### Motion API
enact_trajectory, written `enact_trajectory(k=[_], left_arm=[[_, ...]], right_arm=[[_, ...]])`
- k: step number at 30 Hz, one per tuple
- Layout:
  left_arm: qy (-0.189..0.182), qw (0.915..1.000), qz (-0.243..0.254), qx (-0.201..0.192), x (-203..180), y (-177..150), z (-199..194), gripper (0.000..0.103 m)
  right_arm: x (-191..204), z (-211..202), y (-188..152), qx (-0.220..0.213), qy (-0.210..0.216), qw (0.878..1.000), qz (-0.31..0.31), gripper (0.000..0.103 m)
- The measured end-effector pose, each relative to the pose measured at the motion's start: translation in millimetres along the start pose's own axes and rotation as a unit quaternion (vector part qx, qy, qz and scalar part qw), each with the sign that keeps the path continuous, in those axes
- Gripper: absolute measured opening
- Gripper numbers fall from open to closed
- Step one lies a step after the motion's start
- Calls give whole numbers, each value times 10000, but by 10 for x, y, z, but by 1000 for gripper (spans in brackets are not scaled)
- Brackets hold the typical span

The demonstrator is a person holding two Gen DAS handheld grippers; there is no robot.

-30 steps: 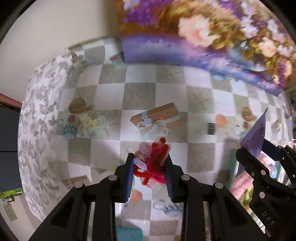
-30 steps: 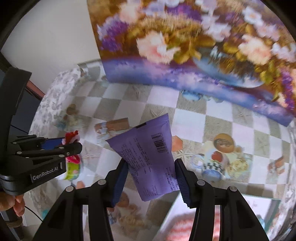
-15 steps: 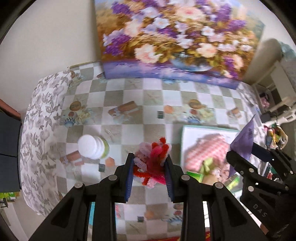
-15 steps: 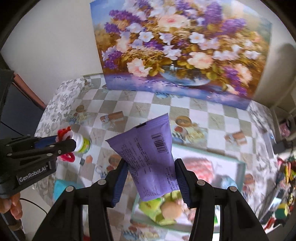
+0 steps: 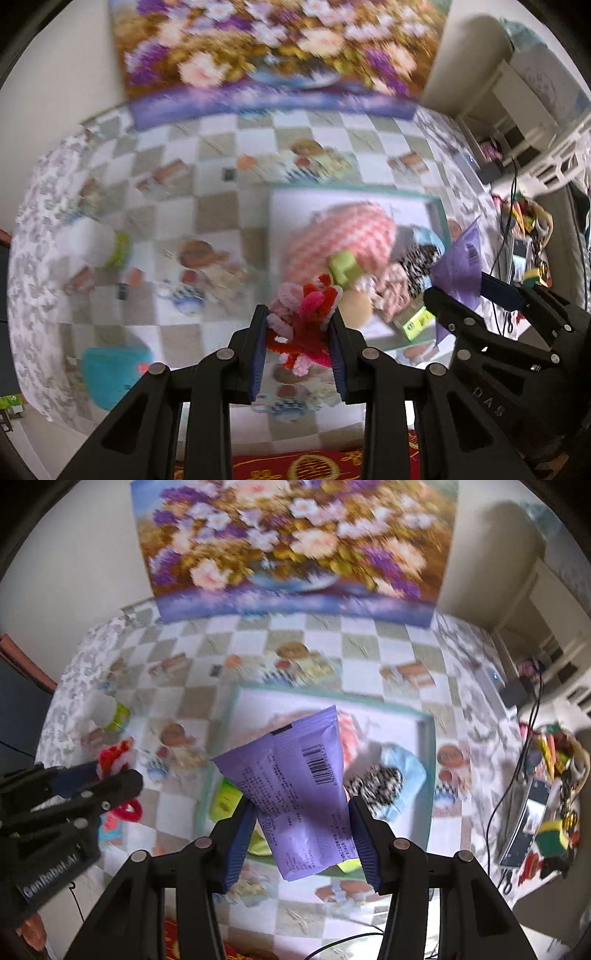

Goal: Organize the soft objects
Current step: 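Carry the purple packet and red scrunchie with both grippers over the tray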

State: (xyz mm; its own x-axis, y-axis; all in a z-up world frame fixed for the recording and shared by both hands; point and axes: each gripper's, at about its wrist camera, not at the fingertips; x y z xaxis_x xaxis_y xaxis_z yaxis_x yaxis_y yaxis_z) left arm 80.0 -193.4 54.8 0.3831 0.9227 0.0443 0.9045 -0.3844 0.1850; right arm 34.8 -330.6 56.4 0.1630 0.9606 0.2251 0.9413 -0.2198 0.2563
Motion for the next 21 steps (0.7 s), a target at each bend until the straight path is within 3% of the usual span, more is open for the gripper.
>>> enact_trajectory(k=[11,21], left_arm=[[-155,9986,-121,498,-329,10,681,32],[-225,9978,-274,554,-336,181,931,34]], right_arm=[[-487,563,-158,464,67,9978,468,54],[-565,792,-54,621,97,9966,531,56]])
Point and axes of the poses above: each gripper's, at about its wrist camera, not at the fingertips, and z roughly the way its jaws point, x to its left, y to its top, and after that the axes turned 11 degrees about y, right-handed
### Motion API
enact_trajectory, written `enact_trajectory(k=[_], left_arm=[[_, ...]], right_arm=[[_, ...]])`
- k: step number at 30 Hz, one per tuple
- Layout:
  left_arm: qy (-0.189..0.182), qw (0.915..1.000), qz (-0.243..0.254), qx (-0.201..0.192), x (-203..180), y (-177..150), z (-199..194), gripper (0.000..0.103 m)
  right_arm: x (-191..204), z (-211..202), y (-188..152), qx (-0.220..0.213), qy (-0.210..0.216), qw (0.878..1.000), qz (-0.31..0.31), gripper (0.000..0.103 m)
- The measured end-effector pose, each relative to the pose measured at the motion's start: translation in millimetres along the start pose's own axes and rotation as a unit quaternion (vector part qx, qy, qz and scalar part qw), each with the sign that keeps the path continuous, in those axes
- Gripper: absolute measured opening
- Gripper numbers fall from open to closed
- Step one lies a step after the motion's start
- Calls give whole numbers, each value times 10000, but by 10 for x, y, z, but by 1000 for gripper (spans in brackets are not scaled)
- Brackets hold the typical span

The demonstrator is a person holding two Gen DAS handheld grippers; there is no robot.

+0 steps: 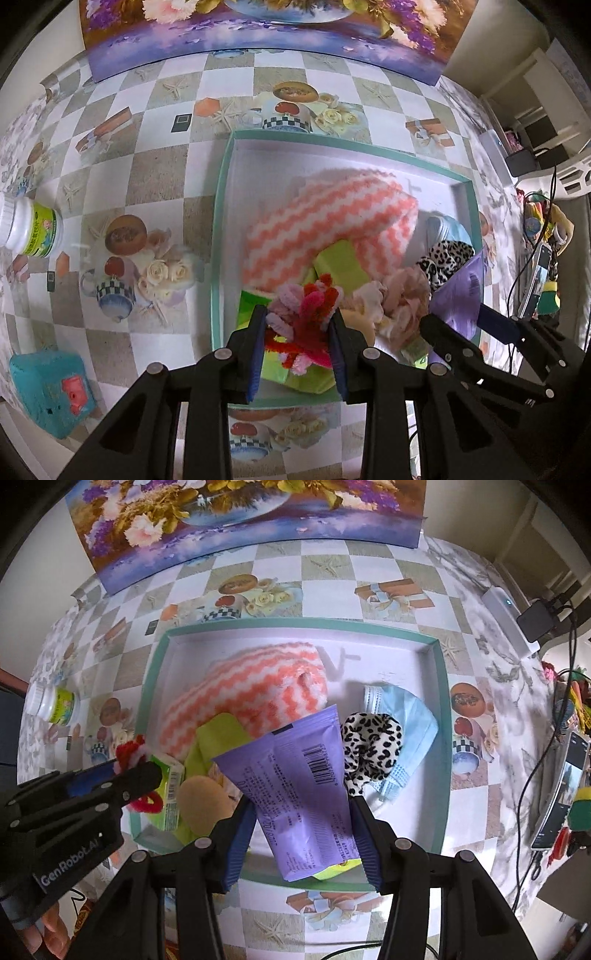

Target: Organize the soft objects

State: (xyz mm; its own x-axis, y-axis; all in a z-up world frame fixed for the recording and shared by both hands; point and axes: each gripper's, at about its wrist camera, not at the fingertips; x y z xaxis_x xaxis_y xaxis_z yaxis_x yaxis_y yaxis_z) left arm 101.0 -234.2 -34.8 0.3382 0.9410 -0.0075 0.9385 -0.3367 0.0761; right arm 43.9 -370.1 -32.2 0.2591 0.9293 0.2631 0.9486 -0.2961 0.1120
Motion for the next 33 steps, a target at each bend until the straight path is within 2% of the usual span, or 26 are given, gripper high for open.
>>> enact_trajectory(k=[2,3,5,9,10,13,15,17,28,33], left_arm=[[-77,10000,-60,-17,41,26,0,52],[-86,9999,-88,-24,55,35,-2,55],[-95,9999,-120,-40,90,43,-13,58],[-66,9999,-151,-44,158,-20,-34,61],[-46,9998,-158,-61,175,-46,-47,65],[-5,9996,-207,-166,220,-122,-97,81],[-24,9991,-297,-288,278,-193,-150,86],[44,9985,-352,-416,339,-259,-205,93],[314,9946,-650,-744,629,-678,-292,95],[653,9903,-751,-965,774,-918,-358,94]], right_arm=[[10,7,25,7,2,10000,-14,59],[18,5,34,11,-4,10000,-19,62],[30,-4,43,8,-49,10000,-27,67],[59,-30,24,19,-106,9999,-40,68],[73,-41,11,17,-124,9999,-49,69],[118,-98,-36,-82,-165,9998,-74,79],[152,-152,-81,-246,-205,9994,-87,99],[177,-190,-120,-357,-244,9990,-101,103],[402,-185,-437,-444,-289,9985,-166,103],[535,-165,-604,-538,-289,9977,-298,103]])
Point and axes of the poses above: each gripper's, at about its wrist camera, not at the fingertips, and z roughly the way its jaws point, x to its left, y to its top, and after that the axes turned 11 degrees about y, right-handed
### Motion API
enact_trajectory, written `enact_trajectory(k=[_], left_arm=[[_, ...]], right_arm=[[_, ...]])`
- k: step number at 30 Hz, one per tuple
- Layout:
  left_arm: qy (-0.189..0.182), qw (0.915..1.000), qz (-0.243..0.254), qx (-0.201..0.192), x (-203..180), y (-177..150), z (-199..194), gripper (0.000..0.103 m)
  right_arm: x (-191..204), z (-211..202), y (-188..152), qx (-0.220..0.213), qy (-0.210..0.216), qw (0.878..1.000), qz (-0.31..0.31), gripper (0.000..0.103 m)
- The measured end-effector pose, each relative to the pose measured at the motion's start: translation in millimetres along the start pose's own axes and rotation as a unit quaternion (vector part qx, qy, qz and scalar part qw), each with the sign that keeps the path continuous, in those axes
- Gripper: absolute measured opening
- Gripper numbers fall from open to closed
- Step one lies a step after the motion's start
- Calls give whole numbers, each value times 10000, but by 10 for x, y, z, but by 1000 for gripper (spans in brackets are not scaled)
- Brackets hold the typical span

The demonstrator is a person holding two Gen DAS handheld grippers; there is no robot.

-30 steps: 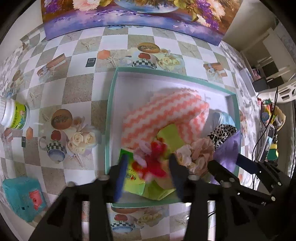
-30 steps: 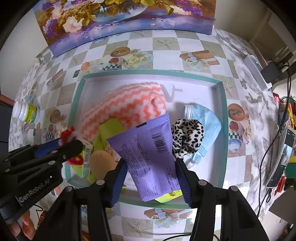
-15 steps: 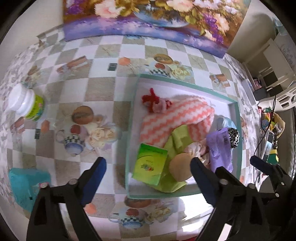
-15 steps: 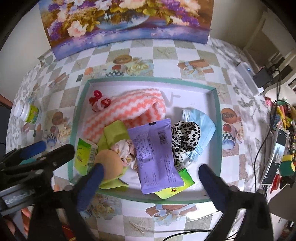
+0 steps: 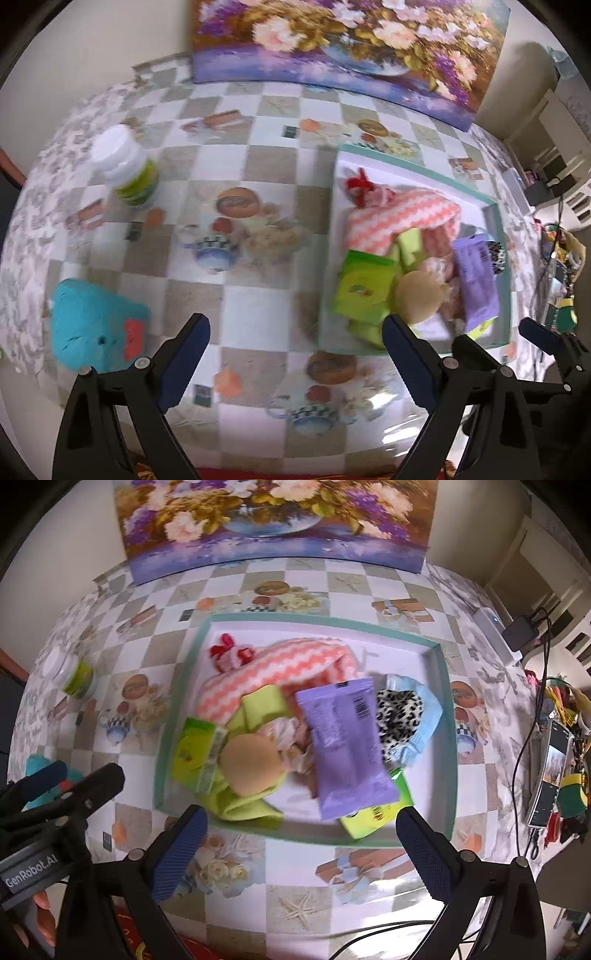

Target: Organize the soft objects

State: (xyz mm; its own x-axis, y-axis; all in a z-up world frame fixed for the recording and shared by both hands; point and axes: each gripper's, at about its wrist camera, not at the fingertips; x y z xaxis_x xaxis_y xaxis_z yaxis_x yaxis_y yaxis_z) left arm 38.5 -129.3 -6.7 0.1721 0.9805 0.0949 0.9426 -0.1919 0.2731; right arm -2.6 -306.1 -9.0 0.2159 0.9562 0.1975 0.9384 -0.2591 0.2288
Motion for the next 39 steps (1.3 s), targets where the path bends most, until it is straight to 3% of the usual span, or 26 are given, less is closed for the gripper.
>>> enact_trajectory(k=[8,15,39], left_arm=[[588,9973,-166,-400,295,-248,-110,94],[1077,9930,-159,-455,378,-389,-66,94],[1195,9910,-391,-449,488,-470,-81,94]], right_arm=[[145,-90,-206,-385,9,9993,-24,103],[277,-99,-312,-574,-35,9983,-112,103],[293,33,-446,-651,-40,9979,-63,103]])
Point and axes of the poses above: each gripper's, at about its wrist camera, not at the fingertips, and z roughly the way its jaws point, x to its left, y to its top, and after that the axes turned 11 degrees about y, right-handed
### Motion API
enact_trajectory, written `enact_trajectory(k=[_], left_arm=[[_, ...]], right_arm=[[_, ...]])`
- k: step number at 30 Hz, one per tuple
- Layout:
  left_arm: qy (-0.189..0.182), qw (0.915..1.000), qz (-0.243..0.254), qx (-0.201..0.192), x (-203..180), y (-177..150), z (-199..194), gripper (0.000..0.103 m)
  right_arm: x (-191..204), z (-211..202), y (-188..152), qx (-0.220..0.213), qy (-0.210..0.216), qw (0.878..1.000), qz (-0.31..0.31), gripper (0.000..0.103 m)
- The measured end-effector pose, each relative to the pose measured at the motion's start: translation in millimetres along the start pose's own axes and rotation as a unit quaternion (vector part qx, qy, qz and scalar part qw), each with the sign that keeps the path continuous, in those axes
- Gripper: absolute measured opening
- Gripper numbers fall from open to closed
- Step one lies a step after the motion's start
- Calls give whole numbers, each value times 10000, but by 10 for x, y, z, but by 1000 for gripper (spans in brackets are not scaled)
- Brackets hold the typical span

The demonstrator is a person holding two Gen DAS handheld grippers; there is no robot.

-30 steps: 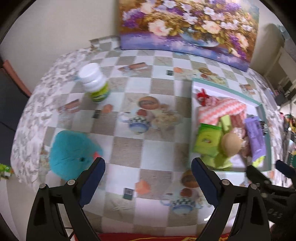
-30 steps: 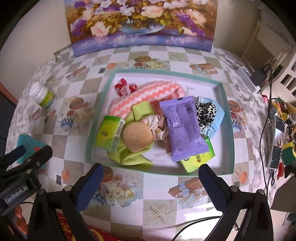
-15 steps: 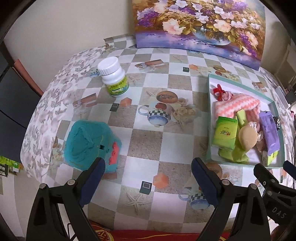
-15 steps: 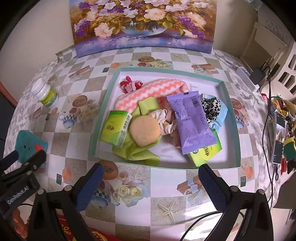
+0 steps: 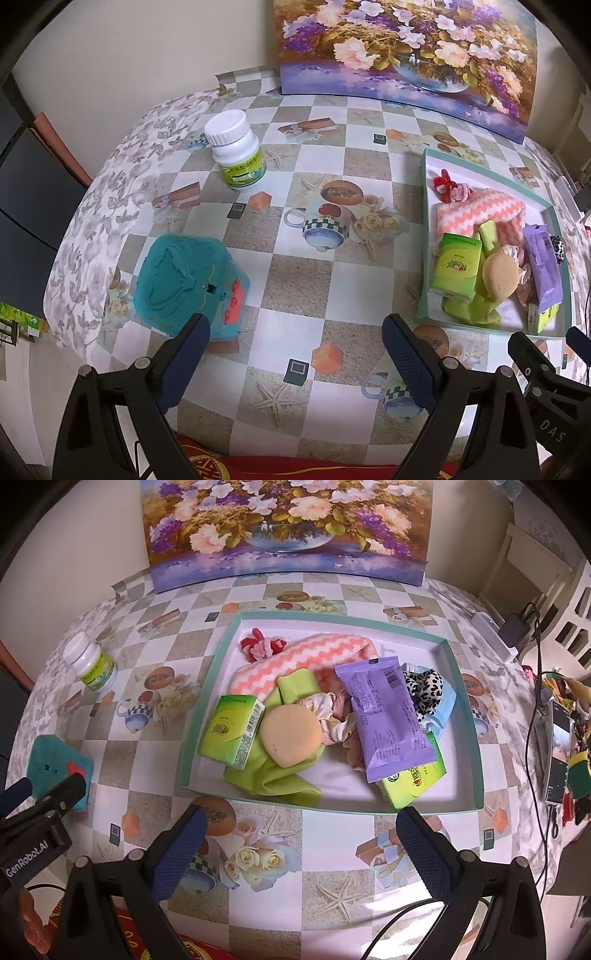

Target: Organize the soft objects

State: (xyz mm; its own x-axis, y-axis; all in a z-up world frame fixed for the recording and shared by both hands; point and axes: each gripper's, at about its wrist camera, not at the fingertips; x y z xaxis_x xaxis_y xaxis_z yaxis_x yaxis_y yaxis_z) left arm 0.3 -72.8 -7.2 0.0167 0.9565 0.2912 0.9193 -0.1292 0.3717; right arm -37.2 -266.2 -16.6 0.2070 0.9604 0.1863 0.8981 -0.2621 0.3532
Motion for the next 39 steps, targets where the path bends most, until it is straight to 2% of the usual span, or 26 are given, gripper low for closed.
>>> enact_trajectory(k=[14,39], left_arm=[[136,9999,-16,0,-6,-12,0,94],[162,9997,-136,96,35,-16,43,94]], right_arm=[[4,-22,-5,-57,5,10000,9,103],[7,-20,-22,-66,29,10000,54,103]])
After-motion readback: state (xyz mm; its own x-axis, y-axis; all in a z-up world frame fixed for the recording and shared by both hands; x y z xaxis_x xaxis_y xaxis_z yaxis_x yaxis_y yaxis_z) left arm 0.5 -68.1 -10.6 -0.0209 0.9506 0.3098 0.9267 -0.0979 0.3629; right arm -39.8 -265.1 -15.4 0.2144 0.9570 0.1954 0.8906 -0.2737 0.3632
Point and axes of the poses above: each gripper's, at about its wrist camera, not at the fingertips, and z roughly the way its jaws point, x to its left, y to its top, and after that the axes turned 11 degrees about y, right-handed
